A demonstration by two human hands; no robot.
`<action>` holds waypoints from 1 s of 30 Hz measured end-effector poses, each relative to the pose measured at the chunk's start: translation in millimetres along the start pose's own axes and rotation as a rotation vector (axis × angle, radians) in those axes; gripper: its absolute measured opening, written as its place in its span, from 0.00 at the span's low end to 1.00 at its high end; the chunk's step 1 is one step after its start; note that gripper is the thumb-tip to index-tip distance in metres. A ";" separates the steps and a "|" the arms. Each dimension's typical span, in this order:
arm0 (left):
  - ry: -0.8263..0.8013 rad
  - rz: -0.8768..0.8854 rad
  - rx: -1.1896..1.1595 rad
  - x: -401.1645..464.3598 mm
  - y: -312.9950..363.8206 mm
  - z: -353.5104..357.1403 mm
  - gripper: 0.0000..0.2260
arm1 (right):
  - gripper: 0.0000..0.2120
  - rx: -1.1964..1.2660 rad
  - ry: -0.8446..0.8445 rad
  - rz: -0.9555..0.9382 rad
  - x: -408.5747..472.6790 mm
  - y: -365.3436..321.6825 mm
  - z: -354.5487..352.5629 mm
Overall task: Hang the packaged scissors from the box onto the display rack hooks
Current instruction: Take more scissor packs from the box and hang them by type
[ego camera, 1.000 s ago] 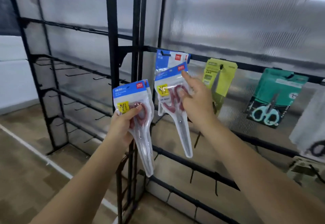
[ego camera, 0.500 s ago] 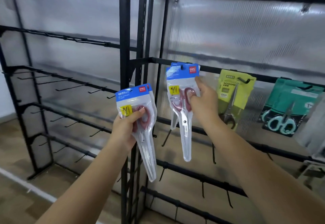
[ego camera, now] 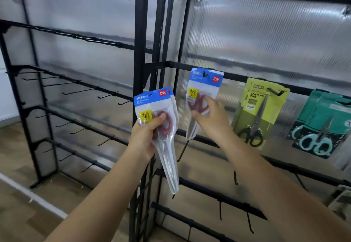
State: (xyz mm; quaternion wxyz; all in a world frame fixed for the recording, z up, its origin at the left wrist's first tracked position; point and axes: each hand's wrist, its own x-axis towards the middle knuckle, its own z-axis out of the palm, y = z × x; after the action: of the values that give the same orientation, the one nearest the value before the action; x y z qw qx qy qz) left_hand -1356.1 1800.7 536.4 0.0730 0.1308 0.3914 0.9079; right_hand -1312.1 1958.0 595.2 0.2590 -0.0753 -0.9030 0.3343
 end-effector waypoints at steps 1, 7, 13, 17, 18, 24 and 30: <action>-0.022 -0.005 0.000 -0.1 -1.1 -0.2 0.14 | 0.20 0.090 0.007 -0.038 -6.8 1.0 5.1; -0.240 -0.078 0.140 -2.1 -1.1 -1.1 0.23 | 0.06 0.789 -0.189 0.075 -16.6 -7.1 16.1; -0.278 -0.050 0.218 1.3 -0.8 -6.3 0.20 | 0.08 0.842 -0.023 0.112 -17.1 -4.7 16.6; -0.157 0.004 0.219 5.7 2.0 -13.2 0.15 | 0.12 0.810 0.177 0.048 -14.8 -9.3 9.5; -0.126 0.016 0.221 7.3 3.8 -16.2 0.13 | 0.11 0.788 0.224 0.013 -13.4 -11.8 6.2; -0.038 0.008 0.215 13.0 12.9 -29.4 0.11 | 0.12 0.762 0.399 0.000 7.8 -29.8 -13.4; -0.023 -0.014 0.230 12.3 15.0 -28.8 0.11 | 0.13 0.626 0.394 0.056 23.0 -26.5 -14.8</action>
State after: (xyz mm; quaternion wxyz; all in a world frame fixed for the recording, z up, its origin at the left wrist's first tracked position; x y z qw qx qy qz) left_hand -1376.8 1773.4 530.5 0.0686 0.1460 0.4930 0.8550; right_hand -1323.1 1953.2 631.3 0.4289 -0.0799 -0.6876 0.5804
